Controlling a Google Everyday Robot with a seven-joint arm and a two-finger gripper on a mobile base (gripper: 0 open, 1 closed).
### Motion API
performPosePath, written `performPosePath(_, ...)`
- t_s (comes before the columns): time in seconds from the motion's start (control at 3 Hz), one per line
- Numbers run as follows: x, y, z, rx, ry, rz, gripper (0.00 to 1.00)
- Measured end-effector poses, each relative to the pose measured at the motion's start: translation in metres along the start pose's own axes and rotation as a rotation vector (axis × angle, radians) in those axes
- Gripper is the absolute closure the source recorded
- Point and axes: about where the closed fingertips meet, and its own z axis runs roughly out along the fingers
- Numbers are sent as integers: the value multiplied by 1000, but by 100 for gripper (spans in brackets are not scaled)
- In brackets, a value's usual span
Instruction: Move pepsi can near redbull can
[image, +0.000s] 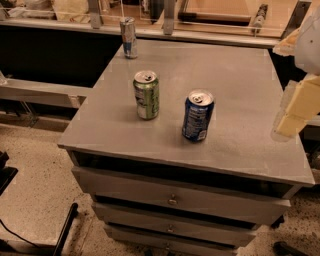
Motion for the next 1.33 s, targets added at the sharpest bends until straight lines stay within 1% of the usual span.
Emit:
performPosePath(0.33, 0, 0, 0, 0, 0, 0, 0)
performPosePath(0.67, -7, -3, 9, 1, -77, 13, 0)
performPosePath(1.0, -29, -6, 36, -12, -243, 33, 0)
performPosePath(1.33, -72, -4, 74, -70, -463, 70, 0)
